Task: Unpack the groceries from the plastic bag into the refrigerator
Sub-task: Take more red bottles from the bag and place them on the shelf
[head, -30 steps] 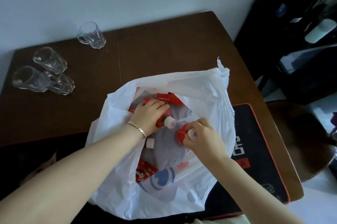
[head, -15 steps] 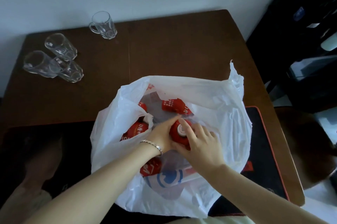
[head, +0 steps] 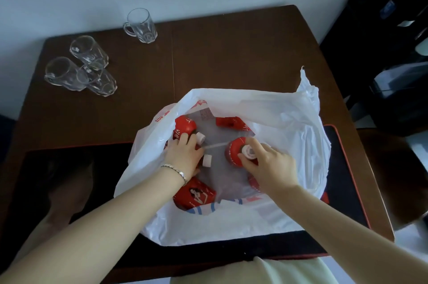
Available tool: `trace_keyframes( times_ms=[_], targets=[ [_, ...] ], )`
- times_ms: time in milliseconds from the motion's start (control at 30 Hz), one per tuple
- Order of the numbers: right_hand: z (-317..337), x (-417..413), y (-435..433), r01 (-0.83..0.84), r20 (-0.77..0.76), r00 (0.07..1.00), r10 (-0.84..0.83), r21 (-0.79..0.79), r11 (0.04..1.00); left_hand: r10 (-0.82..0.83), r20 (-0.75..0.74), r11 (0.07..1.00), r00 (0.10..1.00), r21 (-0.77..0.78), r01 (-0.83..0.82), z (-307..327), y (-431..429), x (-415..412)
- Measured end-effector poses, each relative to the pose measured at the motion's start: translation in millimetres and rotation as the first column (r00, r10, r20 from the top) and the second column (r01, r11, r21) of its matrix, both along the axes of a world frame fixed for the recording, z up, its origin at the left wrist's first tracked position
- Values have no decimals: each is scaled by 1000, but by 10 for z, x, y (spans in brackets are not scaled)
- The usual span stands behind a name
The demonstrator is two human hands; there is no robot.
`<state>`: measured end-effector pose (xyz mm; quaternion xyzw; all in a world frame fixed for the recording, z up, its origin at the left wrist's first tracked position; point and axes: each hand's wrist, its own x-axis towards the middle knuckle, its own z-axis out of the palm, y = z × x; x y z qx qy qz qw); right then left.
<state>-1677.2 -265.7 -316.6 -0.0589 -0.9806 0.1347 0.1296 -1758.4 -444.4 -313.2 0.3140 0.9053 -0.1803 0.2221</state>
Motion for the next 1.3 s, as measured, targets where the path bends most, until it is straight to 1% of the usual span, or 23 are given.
trace_keyframes(
  times_ms=[100, 167, 200, 233, 300, 333, 367, 433, 500, 567, 667, 767, 867, 1000, 1067, 1133, 1233, 1300],
  targets=[
    [-46, 89, 13, -6, -19, 1000, 8, 88, 996, -115, 0, 993, 993, -36, 115, -72, 143, -19],
    [-47, 65, 17, 23, 31, 999, -27, 131, 991, -137, 18, 990, 990, -34, 138, -81, 201, -19],
    [-51, 42, 27, 40, 57, 997, -49, 154, 987, -125, 18, 992, 992, 0, 125, -70, 204, -23],
    [-47, 30, 46, 46, 79, 995, -62, 182, 982, -120, -29, 990, 992, 66, 121, -41, 189, -27],
    [-15, 35, 116, 14, 126, 991, -42, 212, 977, -23, -144, 974, 989, 220, 55, 80, 118, -28],
    [14, 33, 163, -14, 197, 980, -28, 208, 978, 35, -135, 959, 990, 285, 5, 124, 64, -30],
    [40, 26, 226, -38, 271, 962, -13, 183, 982, 106, -93, 934, 990, 352, -67, 160, 4, -23],
    [71, -20, 352, -31, 341, 940, -20, 145, 989, 270, -10, 864, 963, 444, -238, 237, -102, -13],
    [103, -99, 436, -4, 379, 925, -39, 111, 994, 427, 46, 756, 903, 530, -384, 271, -184, 3],
    [116, -149, 435, -7, 415, 909, -25, 77, 997, 509, 121, 669, 852, 567, -480, 290, -205, 47],
    [126, -159, 367, 9, 409, 913, -7, -3, 1000, 573, 191, 570, 797, 606, -555, 355, -153, 149],
    [164, -172, 298, -6, 419, 908, 16, -23, 1000, 592, 186, 483, 784, 697, -530, 504, -101, 210],
    [224, -241, 264, -9, 483, 875, 19, -21, 1000, 567, 136, 443, 813, 782, -440, 691, -100, 176],
    [286, -252, 253, 78, 537, 841, -68, 3, 997, 466, 178, 462, 867, 786, -410, 837, -166, 81],
    [310, -197, 216, 147, 542, 831, -128, 7, 989, 406, 179, 483, 896, 791, -376, 873, -218, 8],
    [365, -138, 140, 252, 564, 804, -189, -36, 967, 336, 164, 504, 927, 800, -324, 920, -270, -65],
    [550, -57, 15, 370, 564, 784, -259, -90, 925, 233, 120, 504, 965, 833, -226, 1011, -330, -141],
    [755, 40, -42, 428, 532, 790, -304, -123, 896, 160, 85, 496, 984, 855, -154, 1073, -338, -166]
  ],
)
